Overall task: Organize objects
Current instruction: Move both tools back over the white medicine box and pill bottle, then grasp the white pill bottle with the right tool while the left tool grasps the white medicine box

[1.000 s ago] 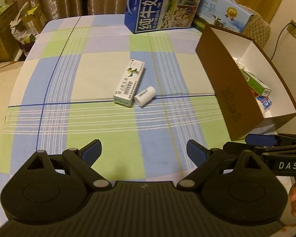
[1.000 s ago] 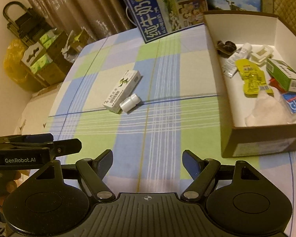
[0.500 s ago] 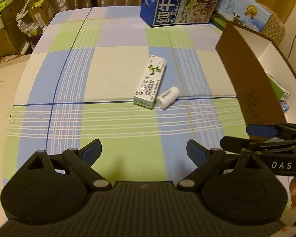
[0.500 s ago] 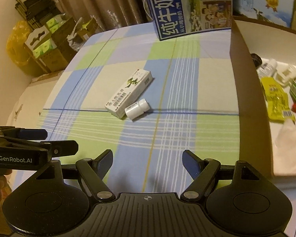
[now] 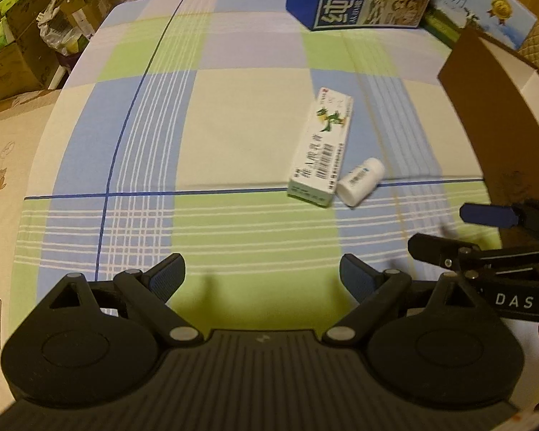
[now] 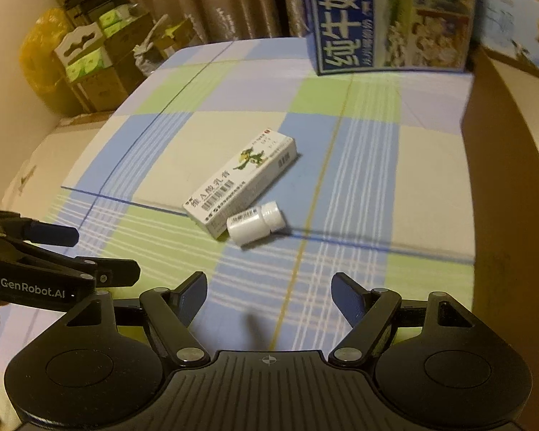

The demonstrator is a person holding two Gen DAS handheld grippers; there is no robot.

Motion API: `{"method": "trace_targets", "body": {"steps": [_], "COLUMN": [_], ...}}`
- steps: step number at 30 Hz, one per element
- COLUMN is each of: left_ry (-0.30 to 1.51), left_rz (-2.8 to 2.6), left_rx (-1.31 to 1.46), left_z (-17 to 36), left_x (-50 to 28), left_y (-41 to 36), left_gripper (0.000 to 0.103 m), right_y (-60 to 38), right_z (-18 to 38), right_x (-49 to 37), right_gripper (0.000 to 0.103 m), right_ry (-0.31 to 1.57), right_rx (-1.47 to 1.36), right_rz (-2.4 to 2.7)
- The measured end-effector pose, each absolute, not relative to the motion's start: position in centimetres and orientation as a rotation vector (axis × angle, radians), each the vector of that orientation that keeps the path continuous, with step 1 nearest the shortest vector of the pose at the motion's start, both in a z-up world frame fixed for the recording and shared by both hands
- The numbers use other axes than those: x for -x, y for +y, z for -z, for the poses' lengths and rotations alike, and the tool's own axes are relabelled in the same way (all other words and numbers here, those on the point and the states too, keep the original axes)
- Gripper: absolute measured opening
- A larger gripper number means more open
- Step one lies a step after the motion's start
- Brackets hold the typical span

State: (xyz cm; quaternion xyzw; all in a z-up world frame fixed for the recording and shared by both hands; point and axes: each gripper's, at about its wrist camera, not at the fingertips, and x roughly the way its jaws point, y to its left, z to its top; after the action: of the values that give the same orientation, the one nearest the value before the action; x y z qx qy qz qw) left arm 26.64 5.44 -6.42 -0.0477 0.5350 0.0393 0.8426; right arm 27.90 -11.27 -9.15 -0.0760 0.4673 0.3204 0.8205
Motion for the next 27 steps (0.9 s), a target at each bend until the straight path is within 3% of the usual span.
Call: {"method": "trace_targets", "body": {"steps": [6, 20, 22, 27], "left_ry": [1.149, 1.172, 1.171, 1.167], "left_rz": [-0.109, -0.145, -0.144, -0.131], "left_rx": [0.099, 0.089, 0.086, 0.083], "left_z": [7.9, 9.7, 9.7, 9.6], "left_x": [-27.9, -29.7, -29.8, -30.3], "left_y": [6.7, 8.6, 8.7, 8.6], "left_gripper": [0.091, 0.091, 0.091, 0.091], "right_y": [-8.9, -5.4, -5.3, -5.7], "right_z": [10.5, 13.0, 13.2, 13.2], "right_x": [-28.8, -30.5, -30.7, -31.4], "right_gripper": [0.073, 0.056, 0.045, 0.044], "right_ry": [0.929, 0.881, 0.882, 0.897], "right_rx": [0.247, 0.398, 0.404, 0.371], "right_rz": [-0.731, -0.815, -0.818, -0.805]}}
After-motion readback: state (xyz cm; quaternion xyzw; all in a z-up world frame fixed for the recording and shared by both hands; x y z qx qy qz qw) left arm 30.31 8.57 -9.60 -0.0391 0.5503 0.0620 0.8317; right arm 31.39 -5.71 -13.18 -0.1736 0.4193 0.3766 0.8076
